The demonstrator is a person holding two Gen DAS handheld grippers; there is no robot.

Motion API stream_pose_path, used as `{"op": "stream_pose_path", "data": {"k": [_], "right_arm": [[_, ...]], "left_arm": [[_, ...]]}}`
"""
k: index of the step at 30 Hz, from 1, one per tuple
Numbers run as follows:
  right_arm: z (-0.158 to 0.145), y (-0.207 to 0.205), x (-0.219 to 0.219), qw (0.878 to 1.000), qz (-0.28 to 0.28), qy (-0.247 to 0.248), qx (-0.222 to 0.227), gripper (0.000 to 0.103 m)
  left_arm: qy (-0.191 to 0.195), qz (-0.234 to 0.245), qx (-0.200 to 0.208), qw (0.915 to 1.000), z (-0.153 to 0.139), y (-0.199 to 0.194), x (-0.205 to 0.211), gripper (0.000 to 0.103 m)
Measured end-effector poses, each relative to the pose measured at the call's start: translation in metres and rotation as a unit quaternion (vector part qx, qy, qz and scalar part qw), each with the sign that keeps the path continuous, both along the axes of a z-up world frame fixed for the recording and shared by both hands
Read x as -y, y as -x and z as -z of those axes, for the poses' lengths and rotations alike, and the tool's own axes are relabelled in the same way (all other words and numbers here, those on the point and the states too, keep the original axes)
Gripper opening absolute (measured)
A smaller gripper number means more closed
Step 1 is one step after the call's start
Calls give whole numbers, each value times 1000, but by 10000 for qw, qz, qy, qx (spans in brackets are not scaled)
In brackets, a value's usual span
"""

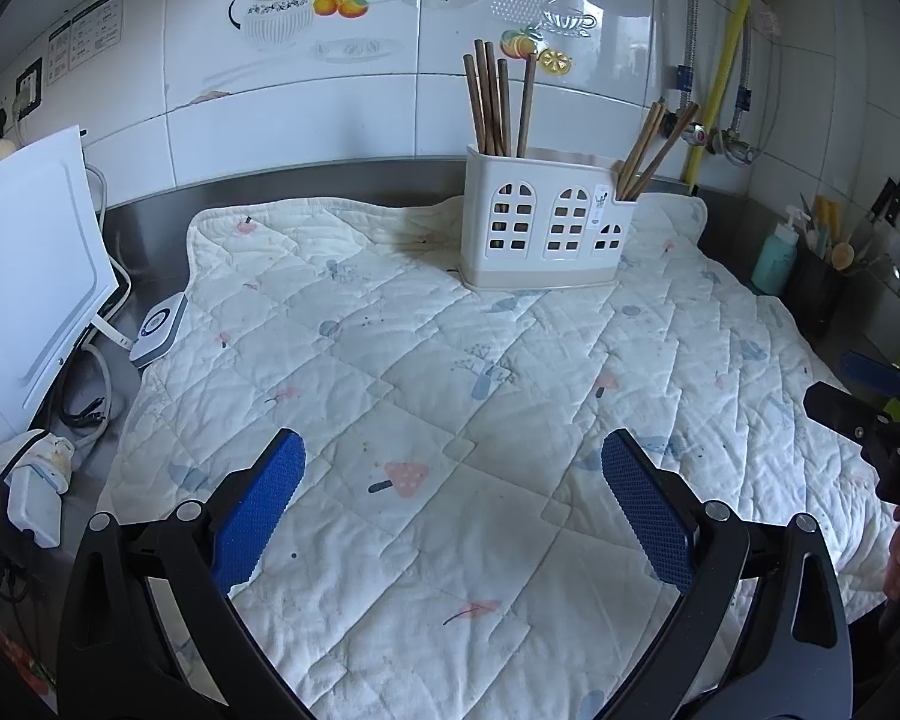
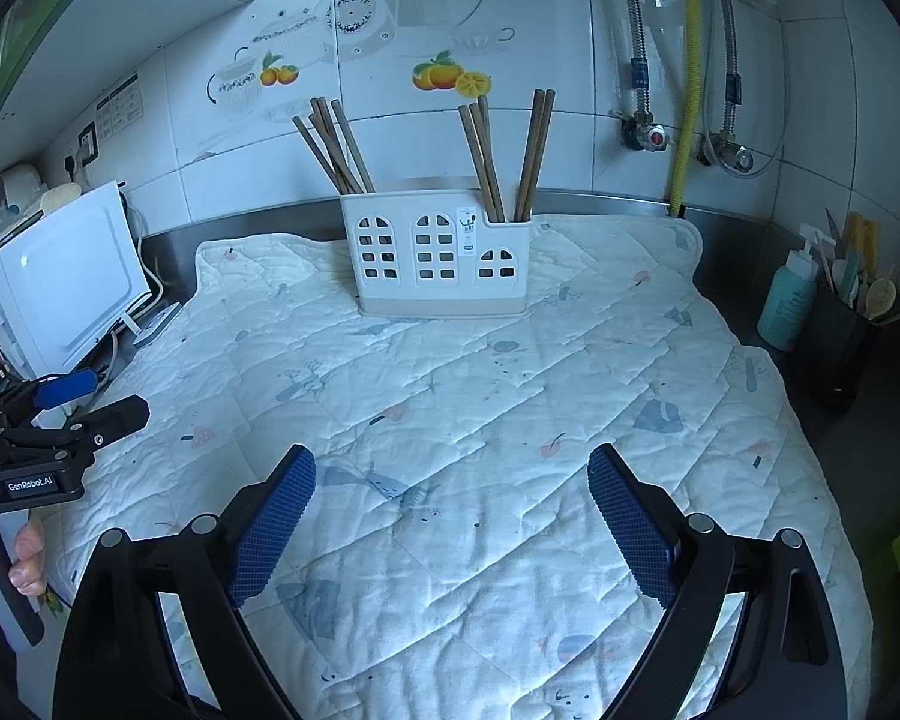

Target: Organize utensils

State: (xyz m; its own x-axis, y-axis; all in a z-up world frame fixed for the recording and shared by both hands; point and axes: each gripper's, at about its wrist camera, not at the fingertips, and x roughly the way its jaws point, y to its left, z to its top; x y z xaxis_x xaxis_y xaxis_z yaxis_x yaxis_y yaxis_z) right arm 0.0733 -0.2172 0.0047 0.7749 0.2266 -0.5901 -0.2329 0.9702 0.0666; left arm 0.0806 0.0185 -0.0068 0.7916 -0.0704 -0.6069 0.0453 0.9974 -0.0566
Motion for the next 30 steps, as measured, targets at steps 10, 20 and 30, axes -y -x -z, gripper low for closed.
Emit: {"op": "stream_pose_path", "data": {"k": [10, 20, 30], "right_arm": [[1, -1, -1, 10000, -16, -12, -24, 89], [1, 0, -2, 10000, -18, -8, -19, 89], [-2, 4, -2, 10000, -19, -23, 20, 89]], "left_arm": [[10, -22, -26, 10000, 2, -1, -1, 98], [11, -15, -20, 10000, 2, 0, -2, 98], [25, -19, 37, 10000, 0, 3, -4, 98]]}}
